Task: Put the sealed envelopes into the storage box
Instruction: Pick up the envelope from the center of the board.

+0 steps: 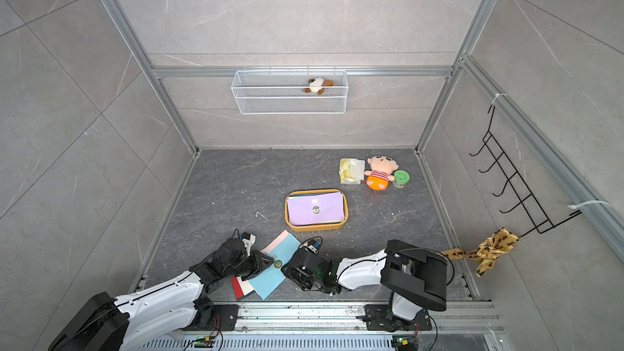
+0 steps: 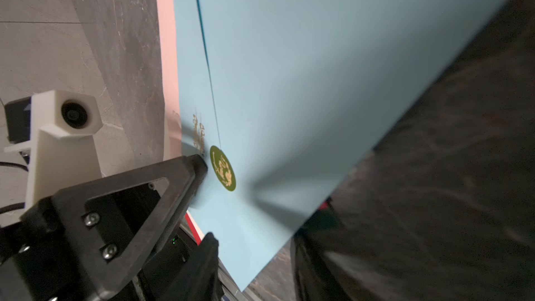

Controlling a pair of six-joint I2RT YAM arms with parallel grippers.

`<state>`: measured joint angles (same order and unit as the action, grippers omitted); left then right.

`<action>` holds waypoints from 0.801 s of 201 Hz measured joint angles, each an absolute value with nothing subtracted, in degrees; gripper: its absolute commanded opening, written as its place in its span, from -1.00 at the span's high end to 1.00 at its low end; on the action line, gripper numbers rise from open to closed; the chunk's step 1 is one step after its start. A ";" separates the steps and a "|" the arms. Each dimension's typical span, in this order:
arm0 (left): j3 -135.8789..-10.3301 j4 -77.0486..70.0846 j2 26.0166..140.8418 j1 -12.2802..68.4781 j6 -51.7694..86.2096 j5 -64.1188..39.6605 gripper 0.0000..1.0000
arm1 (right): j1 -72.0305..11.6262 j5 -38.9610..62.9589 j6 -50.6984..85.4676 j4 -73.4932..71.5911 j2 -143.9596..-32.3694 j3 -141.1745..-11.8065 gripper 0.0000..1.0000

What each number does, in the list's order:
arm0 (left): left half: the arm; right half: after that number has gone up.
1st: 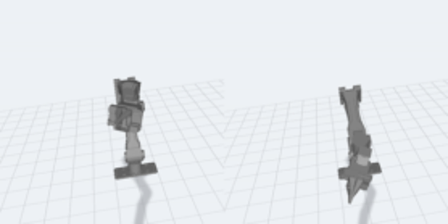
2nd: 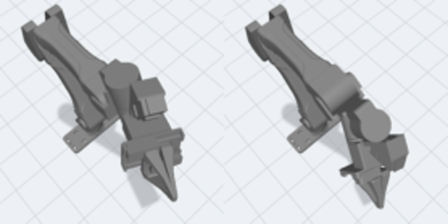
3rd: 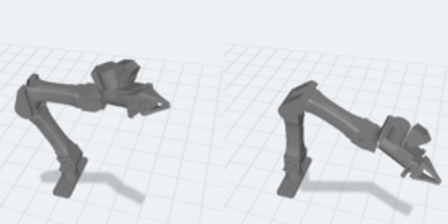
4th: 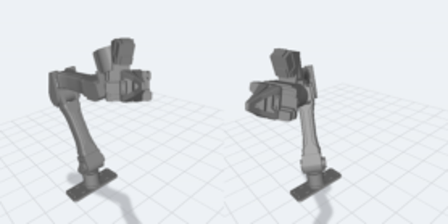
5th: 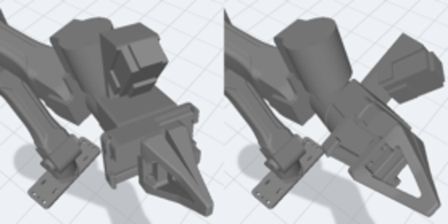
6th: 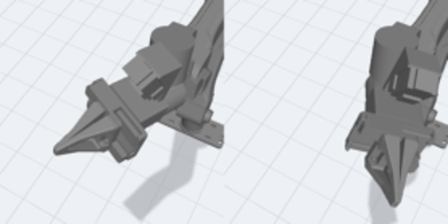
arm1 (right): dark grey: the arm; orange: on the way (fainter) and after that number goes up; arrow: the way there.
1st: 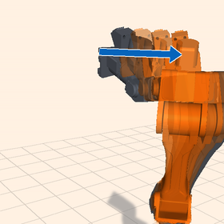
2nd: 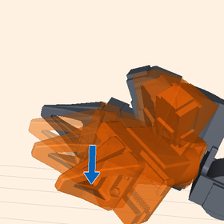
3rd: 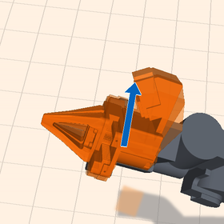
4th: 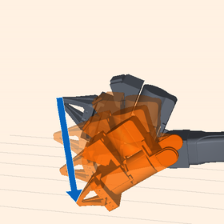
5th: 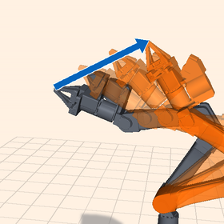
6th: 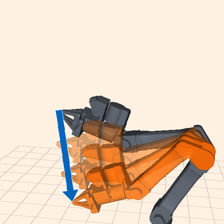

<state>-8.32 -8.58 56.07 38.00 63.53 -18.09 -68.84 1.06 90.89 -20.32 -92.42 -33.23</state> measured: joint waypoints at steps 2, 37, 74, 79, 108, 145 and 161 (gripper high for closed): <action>-8.32 -8.67 56.14 38.06 63.55 -18.09 0.53 | -68.84 1.08 90.89 -20.34 -92.42 -33.23 0.09; -8.32 -9.39 56.62 38.59 64.16 -18.04 0.53 | -68.84 1.02 90.85 -20.36 -92.33 -33.21 0.09; -8.27 -9.72 56.95 38.68 64.51 -18.06 0.55 | -68.88 0.56 90.41 -20.78 -91.46 -32.45 0.09; -8.23 -9.87 56.99 38.72 64.51 -18.06 0.55 | -68.88 0.51 90.41 -20.95 -91.31 -32.27 0.09; -8.10 -10.66 57.45 38.96 64.51 -18.09 0.55 | -68.88 0.14 90.21 -23.14 -90.80 -31.81 0.09; -8.10 -11.31 58.13 39.00 64.51 -18.09 0.58 | -68.88 -0.08 89.65 -26.28 -90.70 -31.81 0.11; -8.12 -11.25 58.04 39.00 64.49 -18.00 0.41 | -68.88 -0.32 88.66 -24.62 -90.26 -31.94 0.11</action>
